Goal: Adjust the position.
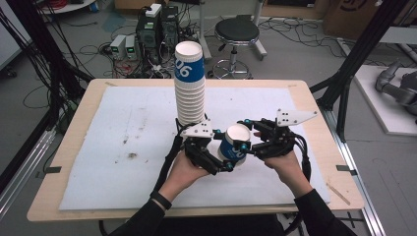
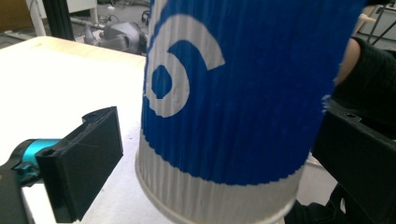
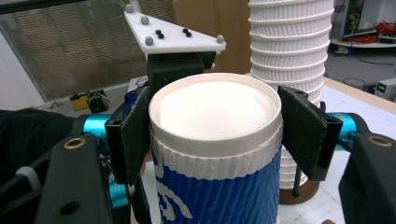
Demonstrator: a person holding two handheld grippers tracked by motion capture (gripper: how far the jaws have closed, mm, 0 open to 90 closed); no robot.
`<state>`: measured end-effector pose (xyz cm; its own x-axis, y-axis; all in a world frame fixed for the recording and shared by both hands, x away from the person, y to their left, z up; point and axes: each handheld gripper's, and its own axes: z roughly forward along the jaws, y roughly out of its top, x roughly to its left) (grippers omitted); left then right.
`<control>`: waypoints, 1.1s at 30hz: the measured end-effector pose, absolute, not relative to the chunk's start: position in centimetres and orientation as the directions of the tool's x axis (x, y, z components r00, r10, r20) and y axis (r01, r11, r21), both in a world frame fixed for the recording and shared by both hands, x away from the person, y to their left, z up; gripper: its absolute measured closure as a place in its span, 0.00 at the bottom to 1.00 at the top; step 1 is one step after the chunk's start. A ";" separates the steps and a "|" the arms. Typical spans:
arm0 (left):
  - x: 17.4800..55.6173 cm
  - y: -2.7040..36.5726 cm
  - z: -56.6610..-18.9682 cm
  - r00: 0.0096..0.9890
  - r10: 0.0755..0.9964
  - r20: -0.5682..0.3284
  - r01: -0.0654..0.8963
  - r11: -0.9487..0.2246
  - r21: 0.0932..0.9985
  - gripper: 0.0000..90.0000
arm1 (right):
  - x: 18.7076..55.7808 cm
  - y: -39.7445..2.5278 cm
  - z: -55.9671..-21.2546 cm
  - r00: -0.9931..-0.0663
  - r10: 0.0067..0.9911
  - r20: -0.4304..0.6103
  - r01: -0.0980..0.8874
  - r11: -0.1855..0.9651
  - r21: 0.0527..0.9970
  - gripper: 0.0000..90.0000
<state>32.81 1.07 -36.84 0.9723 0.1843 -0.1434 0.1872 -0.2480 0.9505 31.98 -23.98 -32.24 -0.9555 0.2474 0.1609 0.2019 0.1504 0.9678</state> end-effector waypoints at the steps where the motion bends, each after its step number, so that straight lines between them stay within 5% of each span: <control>1: 32.9 1.0 -36.9 0.972 0.184 -0.146 0.190 -0.250 0.949 0.02 | 32.0 -23.9 -32.2 -0.956 0.245 0.160 0.201 0.150 0.968 0.34; 11: 33.0 0.8 -37.2 0.971 0.178 -0.159 0.202 -0.259 0.944 0.03 | 32.0 -23.9 -32.2 -0.957 0.239 0.162 0.201 0.145 0.969 0.34; 17: 33.0 0.9 -37.2 0.977 0.157 -0.146 0.184 -0.260 0.948 0.15 | 32.0 -23.8 -32.3 -0.957 0.244 0.159 0.199 0.150 0.968 0.34; 27: 33.0 1.1 -37.1 0.978 0.159 -0.135 0.174 -0.267 0.948 0.18 | 32.0 -23.9 -32.2 -0.958 0.243 0.155 0.195 0.152 0.969 0.33; 33: 32.9 1.2 -37.0 0.980 0.151 -0.128 0.168 -0.295 0.941 0.19 | 32.0 -23.8 -31.7 -0.959 0.237 0.154 0.208 0.223 0.952 0.24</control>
